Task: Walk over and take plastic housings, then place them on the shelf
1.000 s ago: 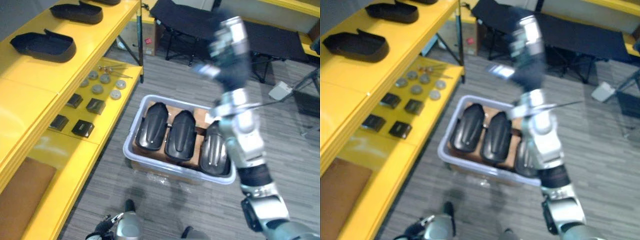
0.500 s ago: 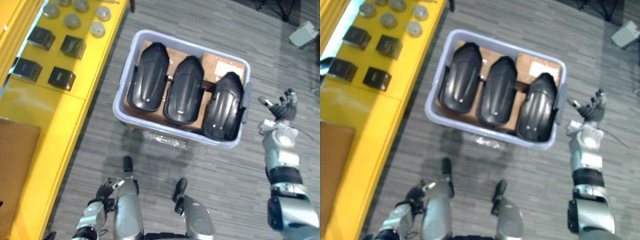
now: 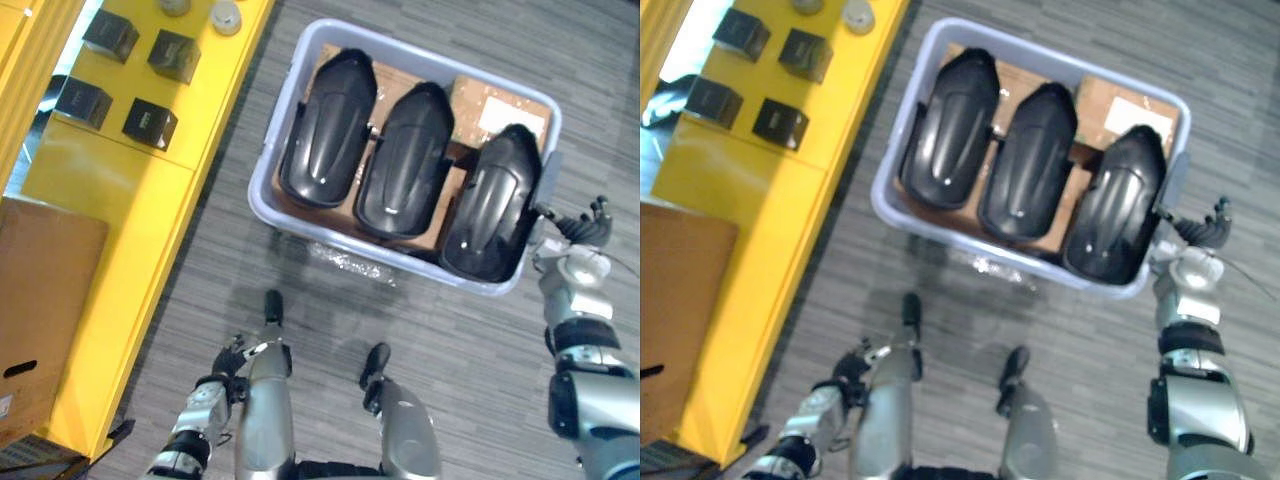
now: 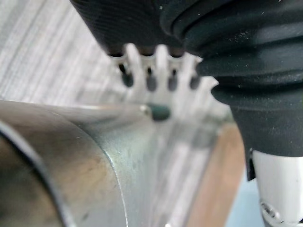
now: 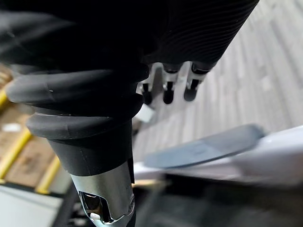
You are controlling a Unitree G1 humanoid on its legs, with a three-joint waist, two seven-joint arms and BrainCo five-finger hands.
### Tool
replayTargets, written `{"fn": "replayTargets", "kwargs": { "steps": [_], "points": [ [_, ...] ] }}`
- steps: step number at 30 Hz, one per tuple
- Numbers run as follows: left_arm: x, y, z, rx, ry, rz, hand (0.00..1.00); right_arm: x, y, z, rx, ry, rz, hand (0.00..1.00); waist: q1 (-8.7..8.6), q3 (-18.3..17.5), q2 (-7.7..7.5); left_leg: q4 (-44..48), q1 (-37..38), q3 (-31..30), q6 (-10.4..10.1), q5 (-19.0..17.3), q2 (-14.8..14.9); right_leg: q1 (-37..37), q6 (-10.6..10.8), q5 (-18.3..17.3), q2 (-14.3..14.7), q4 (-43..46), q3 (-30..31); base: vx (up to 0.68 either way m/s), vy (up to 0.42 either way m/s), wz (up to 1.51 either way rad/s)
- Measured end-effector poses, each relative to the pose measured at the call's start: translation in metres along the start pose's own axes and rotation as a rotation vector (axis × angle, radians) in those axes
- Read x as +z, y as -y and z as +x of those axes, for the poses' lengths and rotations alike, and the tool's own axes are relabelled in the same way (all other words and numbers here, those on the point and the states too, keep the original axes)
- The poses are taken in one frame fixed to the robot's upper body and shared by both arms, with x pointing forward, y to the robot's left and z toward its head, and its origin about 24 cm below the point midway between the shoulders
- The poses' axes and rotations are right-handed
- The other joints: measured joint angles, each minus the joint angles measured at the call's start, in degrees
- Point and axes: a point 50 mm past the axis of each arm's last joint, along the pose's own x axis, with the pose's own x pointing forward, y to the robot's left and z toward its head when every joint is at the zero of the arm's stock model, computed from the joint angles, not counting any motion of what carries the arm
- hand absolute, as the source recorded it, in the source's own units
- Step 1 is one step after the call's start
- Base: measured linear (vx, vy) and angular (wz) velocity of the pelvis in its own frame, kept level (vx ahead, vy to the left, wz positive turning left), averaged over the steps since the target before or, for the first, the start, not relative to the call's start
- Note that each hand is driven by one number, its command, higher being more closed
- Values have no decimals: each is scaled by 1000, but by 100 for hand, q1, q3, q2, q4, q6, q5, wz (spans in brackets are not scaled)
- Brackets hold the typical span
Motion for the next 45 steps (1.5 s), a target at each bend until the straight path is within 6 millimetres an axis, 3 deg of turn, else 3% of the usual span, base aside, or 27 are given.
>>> {"fn": "replayTargets", "kwargs": {
  "steps": [5, 7, 10, 17, 23, 27, 32, 33, 35, 36, 39, 45],
  "points": [
    [1, 6, 0, -12, 16, -40, 0, 9, -2, -1, -39, 58, -21, 0, 4, 27, 59, -21, -11, -50, -7, 27, -14, -51, -29, -48, -17, 144, -11, 6, 2, 5],
    [0, 8, 0, -17, 14, -37, 0, 29, -6, -3, -47, 158, -2, 0, -59, 27, 58, -45, 50, -41, -10, 37, -28, -43, -12, -87, -46, 214, -1, 0, 0, 0],
    [-2, 11, 0, -28, 1, -24, 0, 44, -13, -8, -10, 223, 3, 0, -128, 28, 56, -111, 209, 25, -14, 56, -34, 14, 7, -137, -83, 286, 30, -5, -2, -7],
    [-5, 11, 0, -30, -20, -20, 0, 12, -8, -9, 62, 62, -93, 0, -212, 28, 56, -435, 397, 90, -36, 251, -19, 13, -4, -149, -62, 289, 114, -1, -6, -5],
    [-5, 13, 0, -36, -9, -24, 0, -17, -8, -5, 52, -124, -138, 0, -95, 27, 57, -737, 390, 50, -38, 452, -19, -98, -4, -147, -38, 296, 57, -1, -6, 3],
    [-4, 14, 0, -41, -2, -26, 0, -12, -21, -5, 100, -135, -160, 0, -57, 23, 69, -862, 319, 3, -39, 543, -32, -205, -5, -149, -41, 322, 9, 3, -17, 7],
    [-4, 26, 0, -64, 16, -73, 0, 4, -6, 5, 38, -121, -218, 0, 20, 61, 254, -856, 144, -98, -9, 575, -162, -377, 27, -232, -190, 515, -83, 16, -1, 15],
    [-5, 29, 0, -75, 10, -67, 0, 9, 2, 8, 3, -110, -243, 0, 20, 55, 385, -848, 88, -156, 6, 587, -216, -410, 48, -264, -241, 573, -126, 14, -2, 20],
    [-5, 33, 0, -88, 12, -63, 0, 18, 4, 11, -19, -92, -237, 0, 22, 50, 491, -792, -20, -214, 6, 587, -229, -476, 51, -275, -250, 621, -159, 8, -10, 15],
    [-5, 34, 0, -90, 14, -64, 0, 23, 5, 12, -27, -81, -235, 100, 31, 56, 513, -786, -35, -225, 6, 588, -227, -500, 47, -282, -250, 647, -165, -5, -28, 4],
    [-5, 37, 0, -97, 20, -67, 0, 32, 5, 14, -36, -89, -243, 100, 43, 63, 577, -736, -68, -246, 4, 587, -221, -567, 15, -345, -266, 783, -159, -16, -36, 2],
    [-9, 44, 0, -116, 2, -105, 0, 54, 25, 20, -128, -64, -408, 100, 52, 62, 795, -640, -156, -340, 4, 584, -214, -728, -16, -513, -303, 1073, -153, -32, -38, 2]
  ]
}}
